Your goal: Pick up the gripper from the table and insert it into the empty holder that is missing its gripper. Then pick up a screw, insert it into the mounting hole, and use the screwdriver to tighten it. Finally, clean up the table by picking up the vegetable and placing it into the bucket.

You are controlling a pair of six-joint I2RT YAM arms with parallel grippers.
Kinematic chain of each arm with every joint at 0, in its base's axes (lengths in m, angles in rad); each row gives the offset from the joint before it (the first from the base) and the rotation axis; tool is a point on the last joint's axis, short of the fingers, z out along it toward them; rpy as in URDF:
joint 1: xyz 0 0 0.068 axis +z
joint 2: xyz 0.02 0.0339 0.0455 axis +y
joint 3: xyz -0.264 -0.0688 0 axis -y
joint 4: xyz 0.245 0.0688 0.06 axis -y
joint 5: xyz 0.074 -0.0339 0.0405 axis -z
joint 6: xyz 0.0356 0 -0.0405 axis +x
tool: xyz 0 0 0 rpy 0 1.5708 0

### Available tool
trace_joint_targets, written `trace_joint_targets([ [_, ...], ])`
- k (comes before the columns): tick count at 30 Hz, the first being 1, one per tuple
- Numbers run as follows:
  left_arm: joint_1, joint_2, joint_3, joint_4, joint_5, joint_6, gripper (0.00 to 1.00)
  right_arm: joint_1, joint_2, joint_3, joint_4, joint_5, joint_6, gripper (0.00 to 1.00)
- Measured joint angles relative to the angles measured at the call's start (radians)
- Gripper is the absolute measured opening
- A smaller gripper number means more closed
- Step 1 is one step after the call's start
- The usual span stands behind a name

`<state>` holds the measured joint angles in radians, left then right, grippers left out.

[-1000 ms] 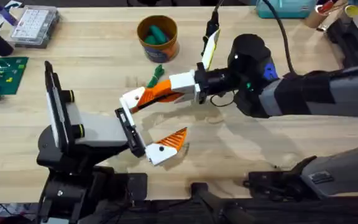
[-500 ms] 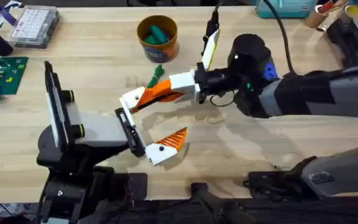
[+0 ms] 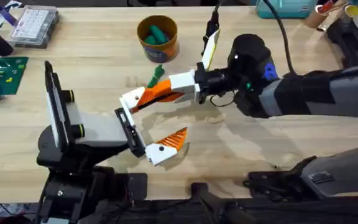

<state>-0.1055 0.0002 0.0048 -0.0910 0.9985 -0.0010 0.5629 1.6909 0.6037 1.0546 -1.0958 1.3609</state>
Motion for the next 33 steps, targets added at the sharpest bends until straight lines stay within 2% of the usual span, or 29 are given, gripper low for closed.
trace_joint_targets([
  [18,0.002,0.000,0.000,0.000,-0.001,0.000,0.987,0.003,0.000,0.000,-0.001,0.008,0.000,0.028],
  [19,0.002,0.000,0.000,0.000,-0.001,0.000,0.987,0.003,0.000,0.000,-0.002,0.009,0.000,0.081],
  [21,0.001,0.000,0.001,0.000,0.007,0.002,0.987,0.004,0.000,0.000,-0.012,0.033,-0.001,0.267],
  [22,-0.005,0.000,0.001,-0.003,0.029,0.007,0.986,0.003,0.000,0.000,-0.015,0.070,0.000,0.716],
  [23,-0.005,0.000,0.001,-0.003,0.032,0.008,0.986,0.003,0.000,0.000,-0.015,0.079,0.000,0.869],
  [24,-0.005,0.000,0.001,-0.004,0.034,0.009,0.986,0.003,0.000,0.000,-0.015,0.083,-0.003,0.956],
  [26,-0.005,0.000,0.001,-0.004,0.037,0.009,0.986,0.003,0.000,0.000,-0.015,0.090,-0.003,0.992],
  [33,-0.005,0.000,0.001,-0.004,0.038,0.012,0.986,0.003,0.000,0.000,-0.015,0.105,-0.003,0.995],
])
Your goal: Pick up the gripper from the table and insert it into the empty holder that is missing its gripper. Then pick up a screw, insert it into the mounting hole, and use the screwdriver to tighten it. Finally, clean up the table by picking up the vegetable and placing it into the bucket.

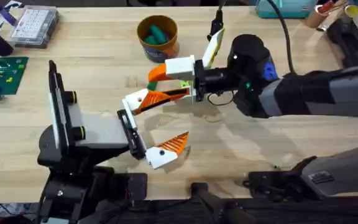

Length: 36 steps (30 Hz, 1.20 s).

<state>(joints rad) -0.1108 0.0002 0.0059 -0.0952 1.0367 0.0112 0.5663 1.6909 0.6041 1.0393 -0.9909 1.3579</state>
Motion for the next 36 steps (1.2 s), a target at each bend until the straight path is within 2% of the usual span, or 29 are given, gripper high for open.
trace_joint_targets([
  [9,0.000,0.000,0.000,0.000,0.000,0.000,0.986,-0.023,0.000,0.000,0.008,0.003,0.000,0.997],
  [14,0.000,0.000,0.000,0.000,0.001,0.000,0.986,-0.086,0.000,0.010,0.045,0.012,-0.010,0.997],
  [18,0.000,0.000,0.000,0.000,0.003,0.000,0.986,-0.147,0.000,0.061,0.002,0.044,-0.060,0.997],
  [20,0.000,0.000,0.000,-0.001,0.005,0.000,0.986,-0.173,0.000,0.109,-0.076,0.062,-0.104,0.997],
  [29,0.000,0.000,0.000,-0.003,0.015,0.003,0.986,-0.237,-0.006,0.415,-0.714,0.145,-0.473,0.997],
  [36,0.000,0.000,0.000,-0.003,0.015,0.005,0.986,-0.253,-0.179,0.611,-1.382,0.308,-0.837,0.997],
])
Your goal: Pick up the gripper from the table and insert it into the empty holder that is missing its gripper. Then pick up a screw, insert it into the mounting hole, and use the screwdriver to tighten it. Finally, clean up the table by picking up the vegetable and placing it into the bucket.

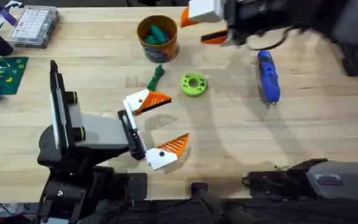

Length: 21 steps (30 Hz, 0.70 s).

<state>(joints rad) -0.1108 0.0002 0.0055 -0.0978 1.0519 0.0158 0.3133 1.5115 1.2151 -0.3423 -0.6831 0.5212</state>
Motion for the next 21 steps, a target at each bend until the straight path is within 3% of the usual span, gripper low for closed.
trace_joint_targets([
  [5,0.000,0.000,0.000,0.000,0.000,0.000,0.986,-0.002,-0.159,0.073,-0.275,0.159,-0.199,0.998],
  [11,0.000,0.000,0.000,0.000,0.000,0.000,0.986,-0.002,-0.276,0.078,-0.491,0.310,-0.296,0.998],
  [17,0.000,0.000,0.000,0.000,0.000,0.000,0.986,0.032,-0.326,0.066,-0.552,0.428,-0.323,0.998],
  [21,0.000,0.000,0.000,0.000,0.000,0.000,0.986,0.097,-0.337,-0.013,-0.529,0.496,-0.330,0.998],
])
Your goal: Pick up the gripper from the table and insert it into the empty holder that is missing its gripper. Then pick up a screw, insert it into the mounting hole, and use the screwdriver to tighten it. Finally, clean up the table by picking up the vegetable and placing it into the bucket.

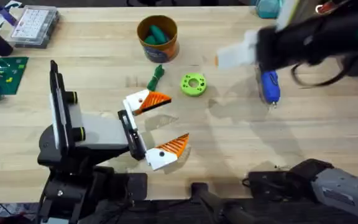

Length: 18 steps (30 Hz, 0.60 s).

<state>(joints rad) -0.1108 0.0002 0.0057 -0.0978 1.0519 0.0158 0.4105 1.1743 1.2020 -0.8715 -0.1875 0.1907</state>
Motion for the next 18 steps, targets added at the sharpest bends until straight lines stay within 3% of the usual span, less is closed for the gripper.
trace_joint_targets([
  [8,0.000,0.000,0.000,0.000,0.000,0.000,0.987,0.039,0.021,-0.180,0.111,0.049,0.003,0.998],
  [18,0.000,0.000,0.000,0.000,0.000,0.000,0.986,0.039,0.157,-0.200,0.125,0.061,-0.062,0.998],
])
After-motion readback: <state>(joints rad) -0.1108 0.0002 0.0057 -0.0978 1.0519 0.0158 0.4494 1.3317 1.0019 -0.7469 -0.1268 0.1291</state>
